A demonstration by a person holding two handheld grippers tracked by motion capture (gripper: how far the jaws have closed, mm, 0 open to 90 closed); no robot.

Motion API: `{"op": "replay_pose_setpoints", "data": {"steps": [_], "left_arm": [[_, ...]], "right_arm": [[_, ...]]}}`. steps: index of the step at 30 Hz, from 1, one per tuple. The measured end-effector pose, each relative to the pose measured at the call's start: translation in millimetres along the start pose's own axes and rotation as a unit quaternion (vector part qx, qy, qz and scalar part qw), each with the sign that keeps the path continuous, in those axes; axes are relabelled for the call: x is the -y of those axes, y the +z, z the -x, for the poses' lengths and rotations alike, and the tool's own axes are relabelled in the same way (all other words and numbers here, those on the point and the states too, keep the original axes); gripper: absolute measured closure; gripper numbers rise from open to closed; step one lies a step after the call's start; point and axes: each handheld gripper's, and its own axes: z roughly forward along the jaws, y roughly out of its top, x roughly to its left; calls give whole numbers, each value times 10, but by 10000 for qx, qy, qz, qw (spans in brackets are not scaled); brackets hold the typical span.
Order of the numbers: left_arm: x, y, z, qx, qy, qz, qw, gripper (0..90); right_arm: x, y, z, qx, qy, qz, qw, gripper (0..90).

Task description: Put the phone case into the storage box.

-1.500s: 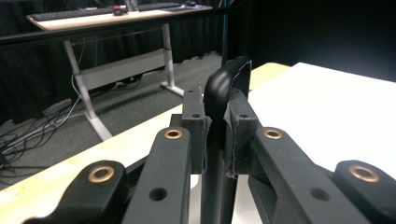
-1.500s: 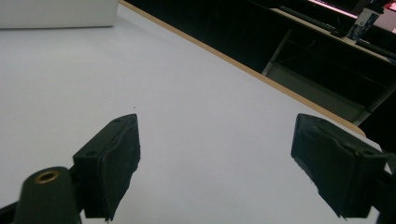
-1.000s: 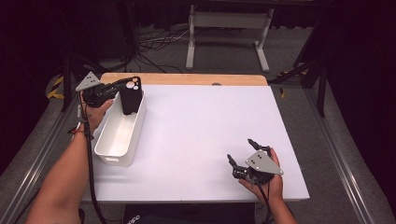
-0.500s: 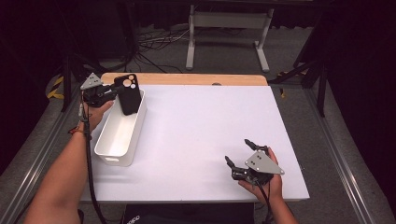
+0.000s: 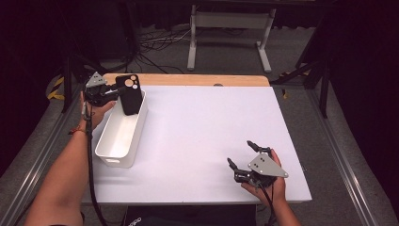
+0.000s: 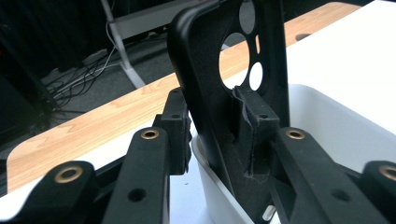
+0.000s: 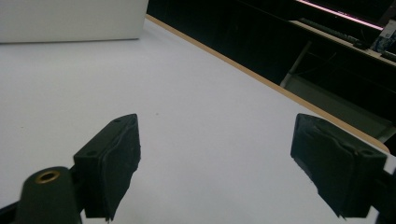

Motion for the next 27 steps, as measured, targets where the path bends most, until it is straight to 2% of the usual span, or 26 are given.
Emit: {"op": "replay_pose_setpoints", "data": {"steps": [5, 14, 18, 20, 27], "left_arm": [[13, 45, 6, -139, 31, -118, 9998, 665], [22, 73, 15, -169, -28, -167, 9997, 603], [39, 86, 27, -206, -50, -191, 9996, 639], [46, 89, 32, -223, -81, -213, 9995, 627], [90, 67, 24, -332, -114, -174, 9992, 599]], "right_arm": [[-5, 13, -25, -13, -54, -31, 10000, 168], [-1, 28, -33, -39, -76, -63, 9999, 168], [-16, 15, -33, 102, -96, -1, 9999, 169], [-32, 4, -30, 135, -51, 71, 9999, 169], [-36, 22, -39, 209, -61, 20, 9998, 172]]}}
